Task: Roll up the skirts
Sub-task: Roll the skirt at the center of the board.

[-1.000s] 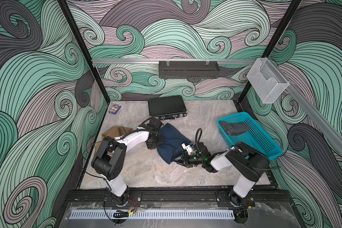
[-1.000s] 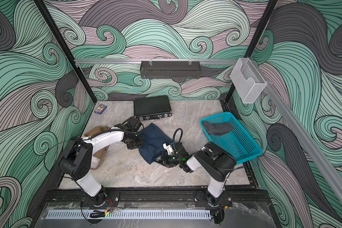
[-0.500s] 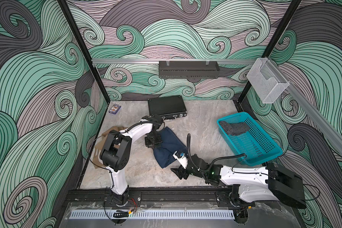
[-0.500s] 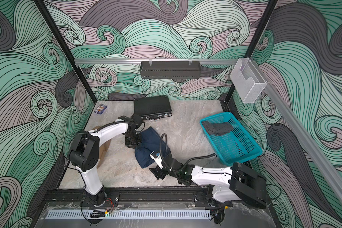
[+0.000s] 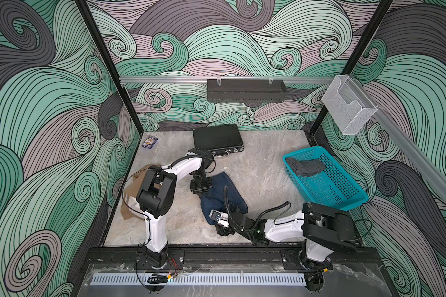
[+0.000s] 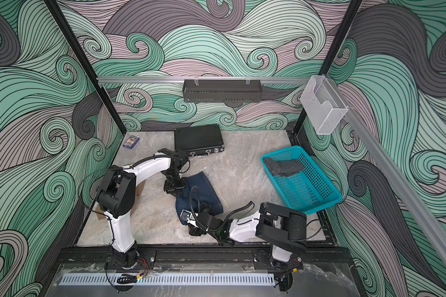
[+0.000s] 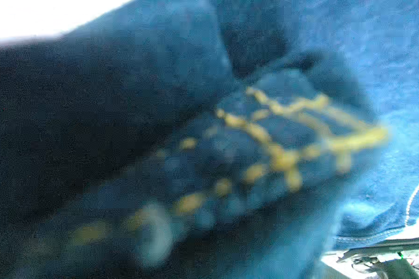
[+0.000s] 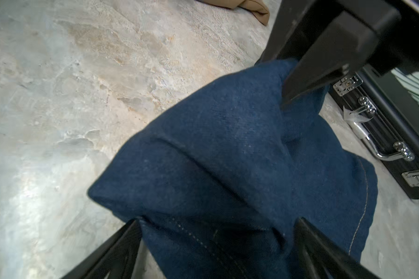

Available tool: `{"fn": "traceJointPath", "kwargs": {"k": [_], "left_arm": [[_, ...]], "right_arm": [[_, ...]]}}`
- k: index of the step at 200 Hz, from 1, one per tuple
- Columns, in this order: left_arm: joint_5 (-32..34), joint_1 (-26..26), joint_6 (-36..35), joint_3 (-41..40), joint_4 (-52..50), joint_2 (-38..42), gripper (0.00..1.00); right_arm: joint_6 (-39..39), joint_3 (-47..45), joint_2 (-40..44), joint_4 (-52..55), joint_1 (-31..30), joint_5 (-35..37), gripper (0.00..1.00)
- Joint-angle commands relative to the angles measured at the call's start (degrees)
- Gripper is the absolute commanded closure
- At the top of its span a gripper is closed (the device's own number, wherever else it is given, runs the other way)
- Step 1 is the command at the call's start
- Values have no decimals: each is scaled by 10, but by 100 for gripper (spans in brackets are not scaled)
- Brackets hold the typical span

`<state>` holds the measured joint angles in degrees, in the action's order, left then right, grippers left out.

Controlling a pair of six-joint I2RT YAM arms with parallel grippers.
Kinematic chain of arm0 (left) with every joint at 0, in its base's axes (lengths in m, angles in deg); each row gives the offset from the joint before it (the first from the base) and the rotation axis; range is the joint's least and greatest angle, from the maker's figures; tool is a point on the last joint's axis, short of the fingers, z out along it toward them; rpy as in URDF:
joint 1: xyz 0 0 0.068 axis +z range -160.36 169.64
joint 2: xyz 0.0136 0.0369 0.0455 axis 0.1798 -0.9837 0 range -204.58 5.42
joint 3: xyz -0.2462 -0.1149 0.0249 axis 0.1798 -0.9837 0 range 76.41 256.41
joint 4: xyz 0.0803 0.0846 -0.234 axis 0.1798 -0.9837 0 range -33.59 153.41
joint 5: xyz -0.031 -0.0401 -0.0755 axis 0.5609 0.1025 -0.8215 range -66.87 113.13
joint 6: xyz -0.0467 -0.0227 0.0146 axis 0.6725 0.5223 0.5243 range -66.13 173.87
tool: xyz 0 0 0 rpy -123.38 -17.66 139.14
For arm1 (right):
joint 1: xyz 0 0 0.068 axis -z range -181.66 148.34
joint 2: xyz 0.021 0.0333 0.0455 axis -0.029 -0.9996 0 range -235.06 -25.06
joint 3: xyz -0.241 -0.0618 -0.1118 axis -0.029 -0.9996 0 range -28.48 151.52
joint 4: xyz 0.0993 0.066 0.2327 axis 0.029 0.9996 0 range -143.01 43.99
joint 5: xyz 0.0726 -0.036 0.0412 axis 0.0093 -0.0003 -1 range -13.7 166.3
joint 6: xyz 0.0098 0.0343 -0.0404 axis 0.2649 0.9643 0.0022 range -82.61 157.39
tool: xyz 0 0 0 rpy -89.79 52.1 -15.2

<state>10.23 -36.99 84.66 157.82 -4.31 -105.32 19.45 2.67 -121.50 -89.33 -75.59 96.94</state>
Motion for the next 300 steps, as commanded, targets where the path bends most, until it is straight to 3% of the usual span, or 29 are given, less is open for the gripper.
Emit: {"fn": "traceJointPath", "kwargs": {"k": [1,15,35,53,88,103,119,131,161,181,196,218,257,300], "left_arm": [[-28,0,-20,13,-47,-14,100],[-32,0,-21,16,-45,-19,100],[-34,0,-22,17,-44,-21,100],[-38,1,-25,15,-40,-24,100],[-57,2,-28,13,-28,-25,100],[-71,3,-33,14,-24,-26,100],[-67,3,-41,18,-26,-26,100],[-59,2,-48,18,-29,-25,100],[-54,3,-60,14,-26,-23,100],[-50,3,-67,14,-20,-18,100],[-53,2,-76,15,-16,-13,100],[-51,2,-91,8,-10,0,100],[-70,-9,-129,-36,20,34,100],[-31,-44,-139,-32,-8,20,100]], "right_arm": [[-56,13,-18,-53,-21,26,1],[-50,6,-6,-53,-29,12,1],[23,0,50,12,-10,-42,1],[85,-28,106,34,34,-135,1],[116,-36,144,80,53,-195,1],[182,-25,131,101,73,-233,1],[278,-58,138,52,102,-269,1],[335,-76,149,46,114,-279,9],[409,-89,181,107,125,-317,44],[464,-87,155,125,167,-360,77],[488,-71,116,143,203,-387,87],[503,-45,47,169,254,-425,94],[526,-1,-50,221,325,-427,97],[512,40,-51,288,366,-386,95]]}}
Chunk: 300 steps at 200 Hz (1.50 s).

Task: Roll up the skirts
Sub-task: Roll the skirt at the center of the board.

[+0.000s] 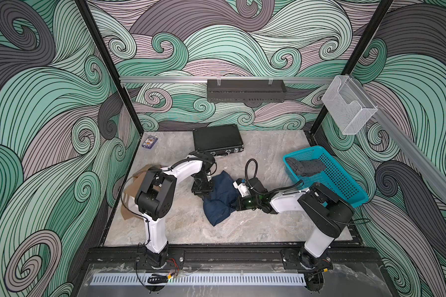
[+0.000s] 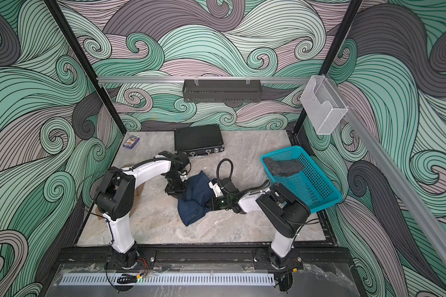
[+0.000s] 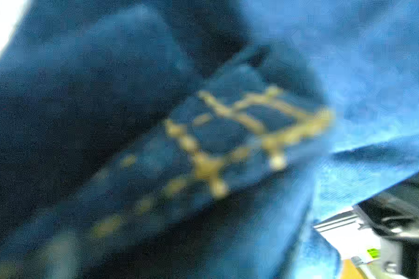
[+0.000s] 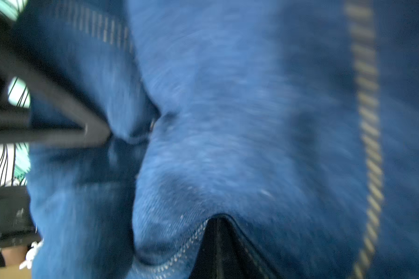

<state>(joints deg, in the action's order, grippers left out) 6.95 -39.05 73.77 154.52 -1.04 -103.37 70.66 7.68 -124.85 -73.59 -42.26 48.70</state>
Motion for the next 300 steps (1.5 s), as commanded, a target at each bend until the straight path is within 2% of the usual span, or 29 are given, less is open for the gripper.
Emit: {"fn": "traceJointPath", "kwargs": {"k": [1,30,52,80,110,152,174,197,215,250,276,300], "left_arm": [[1,-24,-31,1,-41,1,100],[36,-33,-24,16,-50,-10,100],[69,-51,27,20,-39,-22,100],[95,-71,103,17,-12,-46,100],[126,-77,131,38,-24,-62,100],[140,-79,146,61,-39,-87,100],[137,-78,142,65,-38,-89,100],[141,-76,135,72,-44,-94,100],[141,-75,125,79,-50,-97,100],[139,-75,112,87,-54,-91,100],[129,-75,104,85,-53,-92,100],[117,-75,97,90,-56,-93,100]], "right_arm": [[0,-10,-16,133,34,99,95],[-11,-17,13,172,54,113,86],[-21,-17,13,181,62,101,84],[-35,-38,27,126,63,68,80],[-70,-55,59,98,63,82,71],[-107,-91,169,43,53,100,41],[-168,-133,259,2,-11,182,15],[-278,-191,323,-92,-118,268,1],[-340,-195,335,-84,-165,287,1],[-416,-160,285,-3,-226,329,1],[-533,-170,234,-76,-332,491,1],[-599,-143,139,-124,-372,585,1]]}}
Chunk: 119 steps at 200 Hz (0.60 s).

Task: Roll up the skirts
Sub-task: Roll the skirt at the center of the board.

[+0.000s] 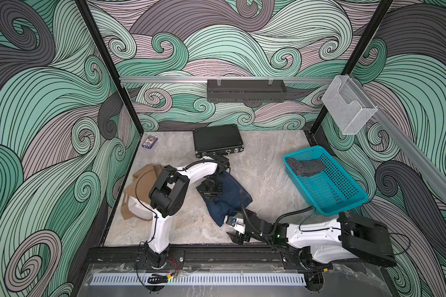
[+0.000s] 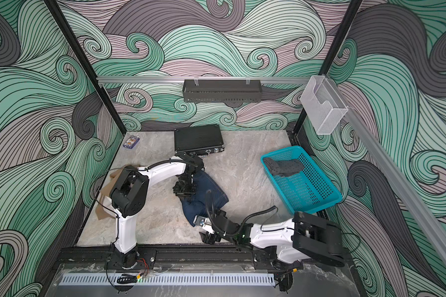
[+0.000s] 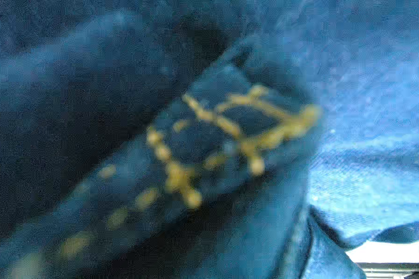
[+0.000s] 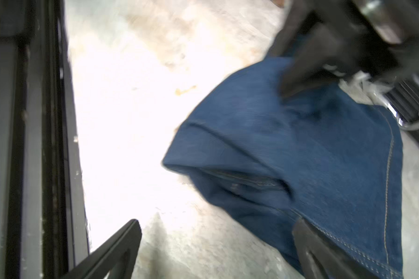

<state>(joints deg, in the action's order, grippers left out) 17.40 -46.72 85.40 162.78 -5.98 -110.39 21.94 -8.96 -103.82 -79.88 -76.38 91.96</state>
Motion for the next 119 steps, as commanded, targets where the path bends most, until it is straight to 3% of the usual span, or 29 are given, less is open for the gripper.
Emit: {"fn": "traceJointPath", "kwargs": {"k": [1,16,50,98,119], "left_arm": [[12,1,-19,7,-7,-23,100],[4,1,-24,5,-3,-17,100],[-5,4,-31,5,0,-23,100],[-15,4,-43,-11,9,-21,100],[-20,4,-46,-10,11,-20,100]], "right_arm": [[-114,24,-77,-64,-32,156,1],[-168,22,-133,-160,-53,214,1],[-260,39,-240,-334,-53,269,1],[-189,62,-270,-281,-21,232,2],[-137,70,-250,-230,1,199,18]]}}
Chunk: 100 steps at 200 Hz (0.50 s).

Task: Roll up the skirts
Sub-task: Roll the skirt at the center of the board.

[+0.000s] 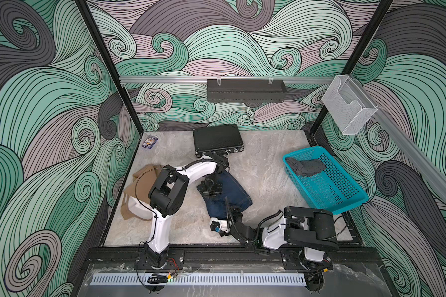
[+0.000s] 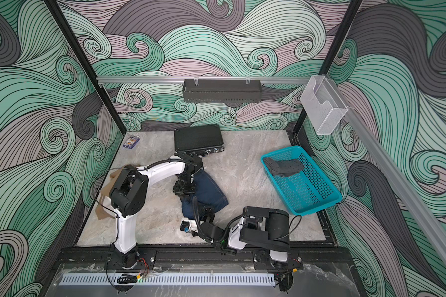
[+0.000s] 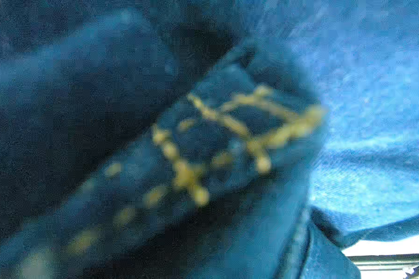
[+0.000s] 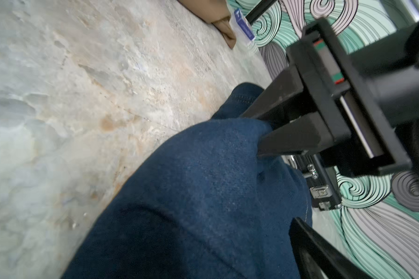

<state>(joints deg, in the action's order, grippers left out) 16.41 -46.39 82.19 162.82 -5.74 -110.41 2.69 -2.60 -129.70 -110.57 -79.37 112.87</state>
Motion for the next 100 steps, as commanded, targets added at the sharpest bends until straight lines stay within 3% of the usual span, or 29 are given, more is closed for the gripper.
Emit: {"fn": "traceJointPath", "kwargs": {"k": [1,32,41,45,78,100], "left_arm": [[-11,1,-13,-11,9,-19,100],[-18,4,-12,-1,9,-19,100],[-22,9,-8,3,10,-19,98],[-23,11,-6,5,11,-17,95],[-57,41,10,22,32,9,60],[-127,78,30,2,89,42,49]], "right_arm": [[57,7,10,80,32,-13,20],[130,15,28,132,44,-63,68],[162,16,35,143,44,-63,93],[180,11,40,141,44,-63,100],[347,-22,80,136,62,-135,100],[448,-52,101,108,85,-186,100]]}}
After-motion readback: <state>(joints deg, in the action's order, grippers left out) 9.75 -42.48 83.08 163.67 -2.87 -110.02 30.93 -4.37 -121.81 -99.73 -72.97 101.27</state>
